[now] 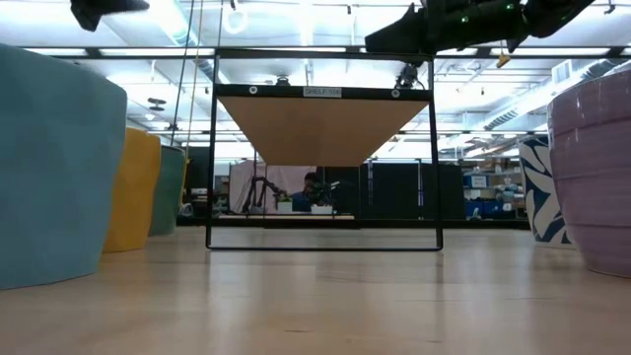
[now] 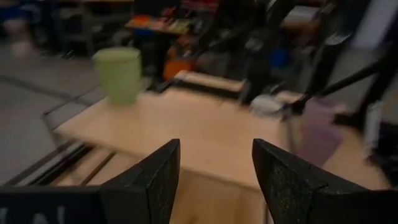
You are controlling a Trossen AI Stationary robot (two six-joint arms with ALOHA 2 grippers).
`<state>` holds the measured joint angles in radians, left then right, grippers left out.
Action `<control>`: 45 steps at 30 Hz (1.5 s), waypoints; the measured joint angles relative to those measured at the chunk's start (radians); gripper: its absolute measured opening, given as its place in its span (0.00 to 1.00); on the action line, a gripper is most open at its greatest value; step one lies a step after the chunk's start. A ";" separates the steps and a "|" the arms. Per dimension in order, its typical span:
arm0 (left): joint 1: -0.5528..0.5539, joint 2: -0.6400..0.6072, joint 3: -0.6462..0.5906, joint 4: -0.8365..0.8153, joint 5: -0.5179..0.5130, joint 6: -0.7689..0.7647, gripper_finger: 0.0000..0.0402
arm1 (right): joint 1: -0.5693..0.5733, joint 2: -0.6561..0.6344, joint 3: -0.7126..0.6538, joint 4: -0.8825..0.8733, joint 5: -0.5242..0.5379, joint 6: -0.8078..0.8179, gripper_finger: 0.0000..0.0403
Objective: Place coffee mugs
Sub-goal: Put the light blue mug on the shelf aligned with the light green mug
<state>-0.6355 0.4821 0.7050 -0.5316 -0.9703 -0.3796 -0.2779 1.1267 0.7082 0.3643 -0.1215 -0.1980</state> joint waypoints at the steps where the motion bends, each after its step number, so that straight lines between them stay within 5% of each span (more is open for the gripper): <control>1: 0.016 0.021 0.016 -0.048 0.002 -0.047 0.52 | 0.008 0.000 0.000 -0.006 -0.007 0.009 0.41; 5: 0.124 0.110 0.061 -0.237 0.045 -0.241 0.48 | 0.048 0.000 0.000 -0.019 -0.011 0.018 0.41; 9: 0.259 0.171 0.083 -0.329 0.220 -0.340 0.44 | 0.086 0.000 0.000 -0.044 -0.004 0.016 0.41; 21: 0.562 0.348 0.084 -0.312 0.635 -0.213 0.41 | 0.168 0.001 -0.003 -0.122 0.120 -0.016 0.41; 29: 0.652 0.445 0.084 -0.304 0.783 -0.137 0.41 | 0.194 -0.046 -0.135 0.011 0.233 -0.091 0.41; 45: 0.692 0.689 0.234 -0.465 0.780 0.125 0.66 | 0.185 -0.115 -0.291 0.158 0.225 -0.041 0.41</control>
<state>0.0563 1.1711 0.9394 -0.9963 -0.1899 -0.2550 -0.0929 1.0115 0.4175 0.5228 0.1040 -0.2390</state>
